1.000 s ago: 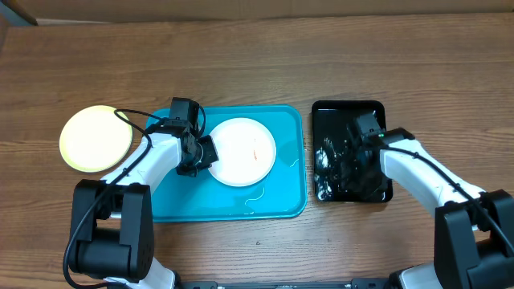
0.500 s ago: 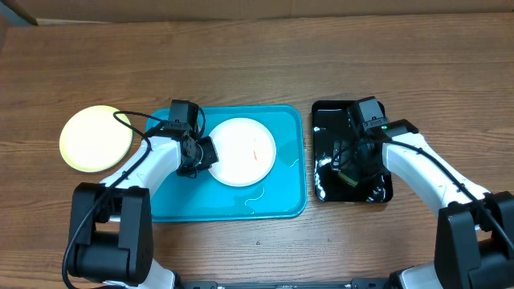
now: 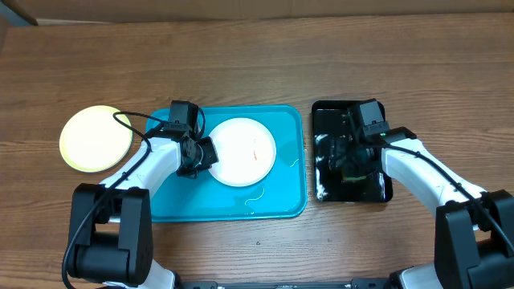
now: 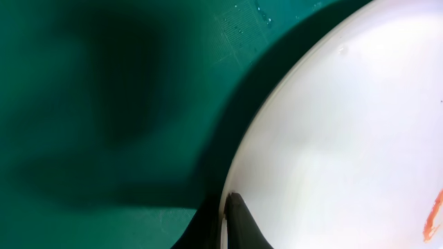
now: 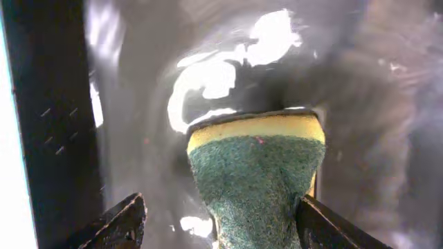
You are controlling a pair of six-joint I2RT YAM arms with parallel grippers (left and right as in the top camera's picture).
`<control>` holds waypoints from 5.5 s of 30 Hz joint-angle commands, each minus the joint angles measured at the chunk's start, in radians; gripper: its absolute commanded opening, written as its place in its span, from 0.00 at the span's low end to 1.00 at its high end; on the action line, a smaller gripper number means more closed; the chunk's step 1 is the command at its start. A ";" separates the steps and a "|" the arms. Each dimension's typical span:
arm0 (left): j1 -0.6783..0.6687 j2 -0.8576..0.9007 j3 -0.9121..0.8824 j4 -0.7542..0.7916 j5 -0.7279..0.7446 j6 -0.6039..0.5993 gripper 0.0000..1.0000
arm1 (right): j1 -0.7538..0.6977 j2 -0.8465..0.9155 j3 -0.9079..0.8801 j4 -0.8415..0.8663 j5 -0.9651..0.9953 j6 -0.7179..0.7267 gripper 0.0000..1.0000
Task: Clean dirty plates on tray and stack at the side
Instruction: 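Rub the sponge in the black tray's water with the right gripper, then carry the sponge with the right gripper onto the white plate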
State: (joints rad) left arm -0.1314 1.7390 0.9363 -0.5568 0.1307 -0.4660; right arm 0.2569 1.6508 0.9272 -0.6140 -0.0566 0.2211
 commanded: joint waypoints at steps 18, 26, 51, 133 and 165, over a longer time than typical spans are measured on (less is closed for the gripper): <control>-0.014 0.067 -0.065 -0.017 -0.064 -0.006 0.04 | -0.005 -0.001 -0.013 0.044 0.109 -0.069 0.74; -0.014 0.067 -0.065 -0.018 -0.064 -0.005 0.04 | -0.005 -0.001 -0.111 0.218 0.108 -0.069 0.46; -0.014 0.067 -0.065 -0.018 -0.071 -0.006 0.04 | -0.004 -0.031 0.018 -0.090 0.032 -0.061 0.85; -0.014 0.067 -0.065 -0.015 -0.071 -0.006 0.04 | -0.006 0.014 0.169 -0.188 -0.058 -0.062 0.04; -0.014 0.067 -0.065 0.007 -0.052 -0.007 0.04 | 0.005 -0.013 0.256 -0.305 -0.163 -0.011 0.04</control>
State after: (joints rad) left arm -0.1314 1.7382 0.9337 -0.5480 0.1310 -0.4660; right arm 0.2531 1.6562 1.1790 -0.9398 -0.1810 0.1650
